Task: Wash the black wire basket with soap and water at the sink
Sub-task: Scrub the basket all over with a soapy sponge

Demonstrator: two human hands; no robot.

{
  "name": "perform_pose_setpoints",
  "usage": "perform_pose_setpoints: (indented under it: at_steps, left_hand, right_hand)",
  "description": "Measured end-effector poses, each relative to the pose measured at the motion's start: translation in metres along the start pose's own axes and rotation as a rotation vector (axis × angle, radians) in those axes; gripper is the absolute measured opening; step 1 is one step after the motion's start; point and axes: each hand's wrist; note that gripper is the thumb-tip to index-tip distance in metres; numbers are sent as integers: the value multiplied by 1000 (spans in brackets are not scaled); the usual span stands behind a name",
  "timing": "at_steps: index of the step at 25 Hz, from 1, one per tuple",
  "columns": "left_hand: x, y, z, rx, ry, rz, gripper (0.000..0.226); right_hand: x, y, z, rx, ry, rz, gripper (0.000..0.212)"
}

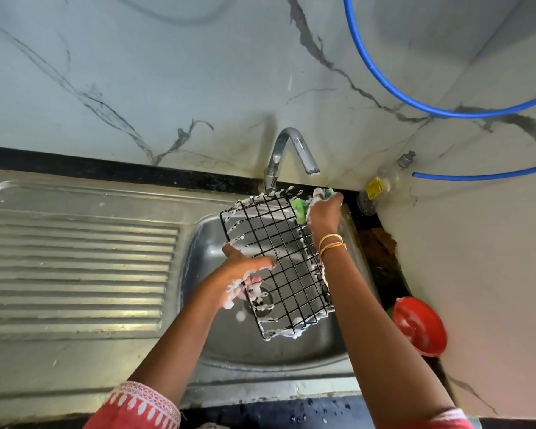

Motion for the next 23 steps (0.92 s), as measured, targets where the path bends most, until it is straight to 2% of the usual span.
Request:
perform_pose_setpoints:
  at_steps: [2,4,5,8,11,12,13,15,16,17,19,20,21,22,23]
  left_hand:
    - [2,0,-5,-34,56,72,88]
    - [0,5,-6,-54,155,161,60]
    - [-2,7,-5,-64,210,204,58]
    - [-7,7,-5,-54,233,232,91]
    - [-7,7,-4,-31,285,214,81]
    - [-7,5,-4,-30,296,223,77]
    - [-6,4,-5,-34,294,237,74]
    - [-6,0,-6,-70,252,257,68]
    - [-5,0,-7,-92,243,258,66]
    - [-4,0,-7,-111,248,253,67]
    - [-1,-2,-8,-127,235,260,65]
    - [0,-1,-8,-132,222,269,62]
    - [1,-2,-8,-138,215,273,59]
    - [1,-1,-7,-148,206,269,56]
    - [1,-1,-9,-162,201,263,55]
  right_hand:
    - [0,4,1,24,54,-1,10]
    - [1,13,5,106,135,-52,8]
    - [2,19,7,145,172,-96,8]
    - [6,22,9,304,407,-95,4]
    - [6,20,8,488,715,-170,17]
    - [6,23,11,520,823,-144,19]
    - [3,29,15,557,817,-7,21]
    - [-1,48,21,667,699,237,31]
    - [-5,58,26,755,610,252,35]
    - [-11,66,33,849,568,184,37]
    - [-12,79,41,1029,688,-114,35]
    - [-8,77,37,1048,740,-242,34]
    - [-3,67,29,1020,757,-298,33]
    - [1,55,21,936,733,-288,30]
    - [3,41,14,846,670,-184,25]
Point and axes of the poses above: each hand's wrist, its own y-axis away from the middle knuckle, its own x-axis out of the back of the hand, z = x × y, and after that the axes turned 12 degrees about -x, right-handed
